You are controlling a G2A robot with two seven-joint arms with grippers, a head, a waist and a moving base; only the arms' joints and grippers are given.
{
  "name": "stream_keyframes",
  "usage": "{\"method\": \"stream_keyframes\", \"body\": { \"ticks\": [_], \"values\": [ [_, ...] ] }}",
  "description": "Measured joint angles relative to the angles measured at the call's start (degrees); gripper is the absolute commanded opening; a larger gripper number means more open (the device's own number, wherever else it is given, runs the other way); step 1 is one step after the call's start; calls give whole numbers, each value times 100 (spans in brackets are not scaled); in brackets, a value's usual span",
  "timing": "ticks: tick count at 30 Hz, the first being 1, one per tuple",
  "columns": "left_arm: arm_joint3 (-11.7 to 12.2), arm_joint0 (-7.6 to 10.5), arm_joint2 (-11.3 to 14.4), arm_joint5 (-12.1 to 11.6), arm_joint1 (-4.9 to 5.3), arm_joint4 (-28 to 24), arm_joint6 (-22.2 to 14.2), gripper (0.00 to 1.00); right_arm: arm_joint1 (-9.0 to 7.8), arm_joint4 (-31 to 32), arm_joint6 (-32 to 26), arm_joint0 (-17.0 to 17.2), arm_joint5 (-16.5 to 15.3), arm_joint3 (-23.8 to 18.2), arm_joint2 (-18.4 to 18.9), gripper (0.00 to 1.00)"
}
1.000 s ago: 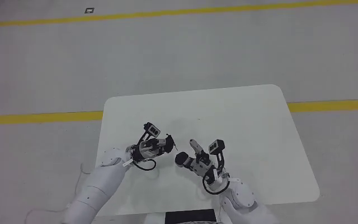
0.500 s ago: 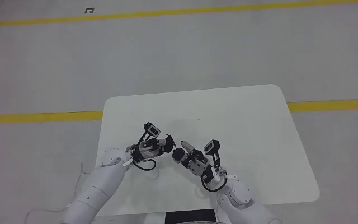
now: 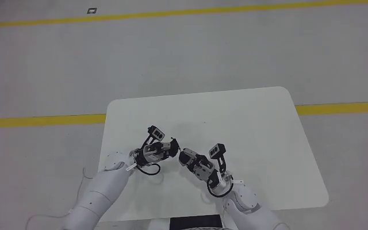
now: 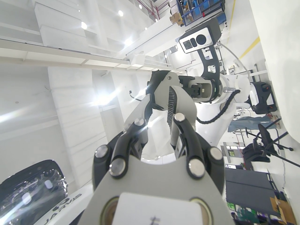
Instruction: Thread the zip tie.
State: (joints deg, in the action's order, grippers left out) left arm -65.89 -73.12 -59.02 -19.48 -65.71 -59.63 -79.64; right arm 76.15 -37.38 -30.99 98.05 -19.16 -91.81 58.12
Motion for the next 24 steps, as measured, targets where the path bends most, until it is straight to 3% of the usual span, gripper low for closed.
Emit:
{"method": "stream_keyframes", "body": {
  "ticks": [6, 11, 24],
  "values": [
    [0, 0, 0, 0, 0, 0, 0, 0, -5, -16, -38, -35, -32, 38, -14, 18],
    [0, 0, 0, 0, 0, 0, 0, 0, -4, -24, -71, -42, -32, 38, -1, 11],
    [0, 0, 0, 0, 0, 0, 0, 0, 40, 35, -224, 92, -32, -43, 122, 11]
  ]
}}
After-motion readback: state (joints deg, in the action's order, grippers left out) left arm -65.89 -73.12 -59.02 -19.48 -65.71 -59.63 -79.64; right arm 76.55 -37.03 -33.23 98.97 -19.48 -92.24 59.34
